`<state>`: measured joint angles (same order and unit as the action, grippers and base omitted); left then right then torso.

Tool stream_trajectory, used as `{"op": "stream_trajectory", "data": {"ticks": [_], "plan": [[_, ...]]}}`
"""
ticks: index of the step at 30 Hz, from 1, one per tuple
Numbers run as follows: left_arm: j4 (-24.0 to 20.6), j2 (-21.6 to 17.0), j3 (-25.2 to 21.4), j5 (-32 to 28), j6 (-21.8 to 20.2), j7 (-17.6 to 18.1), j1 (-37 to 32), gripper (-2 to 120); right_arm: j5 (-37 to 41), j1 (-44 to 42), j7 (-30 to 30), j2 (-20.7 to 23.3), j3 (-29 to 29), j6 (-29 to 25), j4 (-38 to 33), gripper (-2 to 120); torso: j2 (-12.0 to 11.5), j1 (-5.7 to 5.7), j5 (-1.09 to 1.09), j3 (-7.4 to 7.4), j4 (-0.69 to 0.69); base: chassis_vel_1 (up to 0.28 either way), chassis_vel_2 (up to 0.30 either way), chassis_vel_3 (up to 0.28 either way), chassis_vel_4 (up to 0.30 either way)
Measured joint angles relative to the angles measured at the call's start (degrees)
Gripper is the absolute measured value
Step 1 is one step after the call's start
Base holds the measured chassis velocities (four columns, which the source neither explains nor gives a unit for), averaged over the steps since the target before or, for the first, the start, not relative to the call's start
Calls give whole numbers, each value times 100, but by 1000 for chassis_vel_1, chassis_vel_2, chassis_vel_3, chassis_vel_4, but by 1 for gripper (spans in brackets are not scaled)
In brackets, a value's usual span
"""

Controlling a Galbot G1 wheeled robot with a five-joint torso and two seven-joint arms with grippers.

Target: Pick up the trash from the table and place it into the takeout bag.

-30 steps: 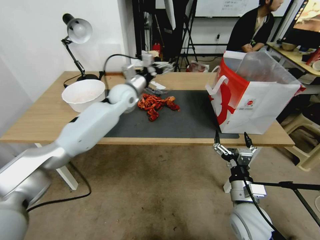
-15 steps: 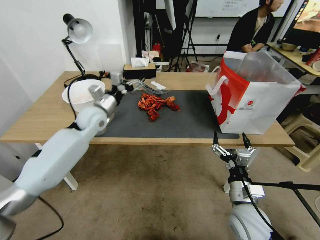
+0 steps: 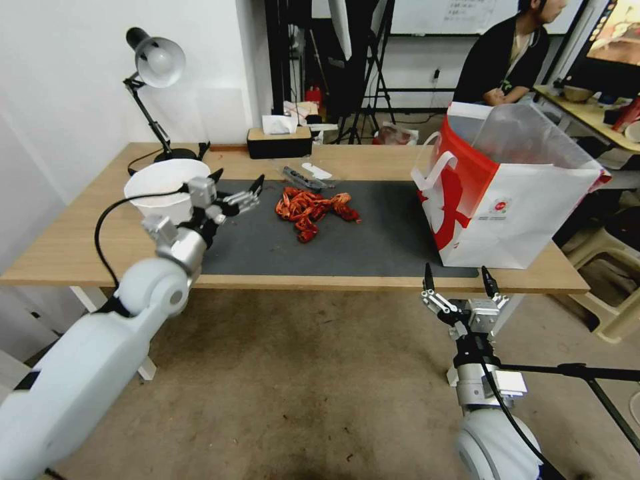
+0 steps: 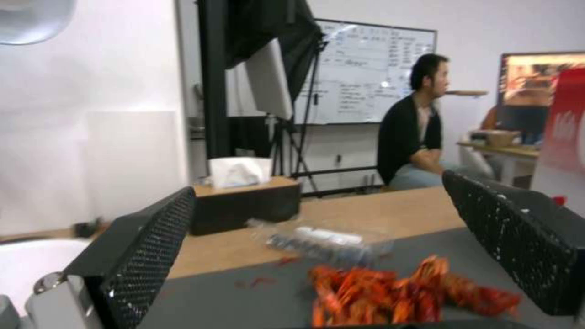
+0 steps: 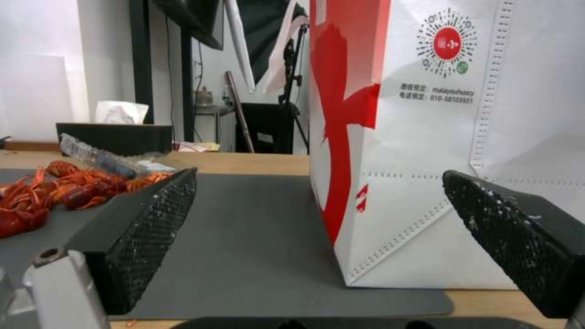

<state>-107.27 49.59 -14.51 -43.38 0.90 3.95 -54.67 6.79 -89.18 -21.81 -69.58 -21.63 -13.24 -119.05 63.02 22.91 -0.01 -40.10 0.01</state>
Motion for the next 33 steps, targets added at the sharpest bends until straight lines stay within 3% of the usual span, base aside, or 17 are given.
{"op": "stream_trajectory", "data": {"ticks": [9, 18, 33], "plan": [[-266, 306, -512, 858, 19, 184, -974, 100, -80, -100, 6, -55, -45, -34, -8, 100, 0, 0, 1, 0, -1, 0, 0, 0, 0], [-454, 746, -1094, 1273, 136, 247, -1851, 100, -129, -92, 25, -83, -33, -50, 20, 100, 0, 0, 2, 0, -1, 0, 0, 0, 0], [-744, 1288, -1727, 1662, 276, 240, -2653, 100, -198, -110, 97, -91, -14, -29, 22, 100, 0, 1, 2, -1, -1, 0, 0, 0, 0]]}}
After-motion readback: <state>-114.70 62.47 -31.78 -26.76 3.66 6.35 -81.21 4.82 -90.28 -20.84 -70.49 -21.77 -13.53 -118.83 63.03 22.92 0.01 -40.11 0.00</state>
